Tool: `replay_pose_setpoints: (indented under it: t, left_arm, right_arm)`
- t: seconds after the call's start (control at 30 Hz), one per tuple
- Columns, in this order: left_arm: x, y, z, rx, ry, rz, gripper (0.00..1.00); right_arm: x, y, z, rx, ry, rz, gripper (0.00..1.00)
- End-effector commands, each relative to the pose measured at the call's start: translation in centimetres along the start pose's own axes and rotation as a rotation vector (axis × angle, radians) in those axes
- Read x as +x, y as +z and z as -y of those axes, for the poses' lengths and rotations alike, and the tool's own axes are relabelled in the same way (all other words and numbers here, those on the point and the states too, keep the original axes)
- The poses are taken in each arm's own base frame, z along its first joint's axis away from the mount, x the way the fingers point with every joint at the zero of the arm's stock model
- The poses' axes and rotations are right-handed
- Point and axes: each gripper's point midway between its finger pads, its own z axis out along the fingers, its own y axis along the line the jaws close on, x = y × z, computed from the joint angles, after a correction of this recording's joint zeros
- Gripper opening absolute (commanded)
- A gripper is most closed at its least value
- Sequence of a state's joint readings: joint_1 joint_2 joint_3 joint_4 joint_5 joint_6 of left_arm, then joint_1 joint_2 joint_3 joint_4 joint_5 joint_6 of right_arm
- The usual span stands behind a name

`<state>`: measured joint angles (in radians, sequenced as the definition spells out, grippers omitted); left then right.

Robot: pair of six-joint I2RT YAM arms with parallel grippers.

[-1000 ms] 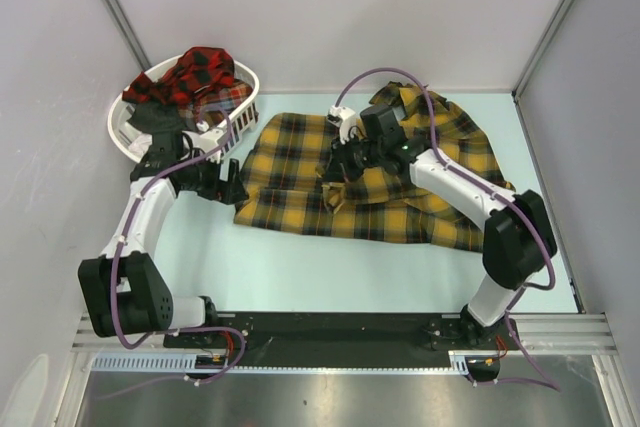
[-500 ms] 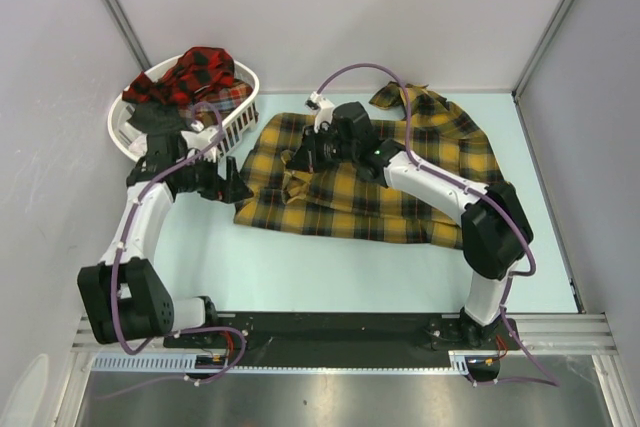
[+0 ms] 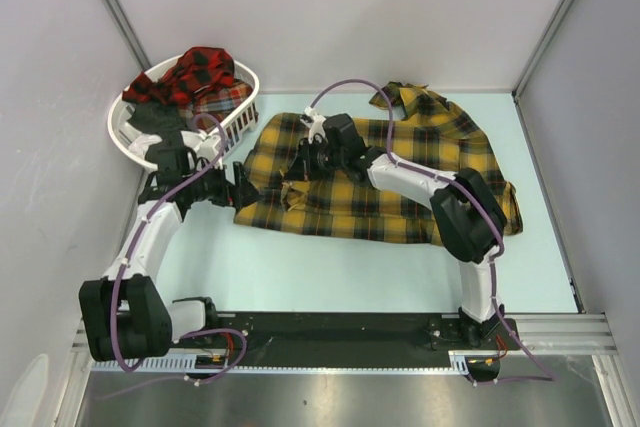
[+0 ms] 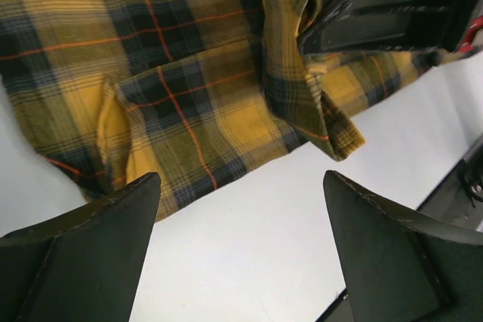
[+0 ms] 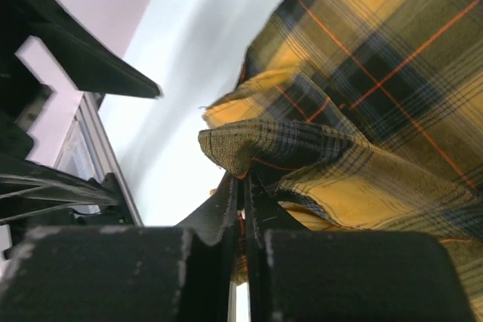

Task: Fold and stack the long sleeve shirts
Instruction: Fold the shirt

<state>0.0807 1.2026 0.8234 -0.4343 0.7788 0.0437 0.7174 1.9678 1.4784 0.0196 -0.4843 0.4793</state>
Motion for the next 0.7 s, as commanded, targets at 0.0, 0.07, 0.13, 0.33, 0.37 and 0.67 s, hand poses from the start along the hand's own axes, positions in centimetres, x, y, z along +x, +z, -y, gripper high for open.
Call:
replay_pose_setpoints:
  t: [0.0,0.07,0.13,0.33,0.37,0.67]
  left_arm:
    - [-1.4,-0.1,-2.0,-0.114,0.009,0.052,0.94]
    - [-1.6,-0.1,-2.7,-0.136,0.001,0.051,0.94]
    - [-2.6,-0.3,-2.6,-0.131,0.032,0.043,0.93]
    - [-1.4,-0.7,-1.1,-0.059,0.41,-0.142,0.89]
    - [-0.8,-0.3,-0.7,-0.054,0.448,-0.174,0.89]
    - [6.1,6.7,1.6,0.103,0.704,-0.485,0.82]
  right_arm:
    - [-0.1,1.8,-0.2,-0.074,0.018,0.005,0.1]
    - [-0.1,2.0,-0.4,-0.118,0.015,-0.031,0.35]
    - [-0.4,0.5,-0.2,-0.104,0.0,-0.112,0.55]
    - [-0.9,-13.3,6.4,0.043,-0.117,-0.27,0.7]
    - [-0.7,-15.8,6.8,0.069,-0.155,-0.282,0.7]
    - [13.0,-35.6,15.9,0.342,-0.128,-0.642,0.54]
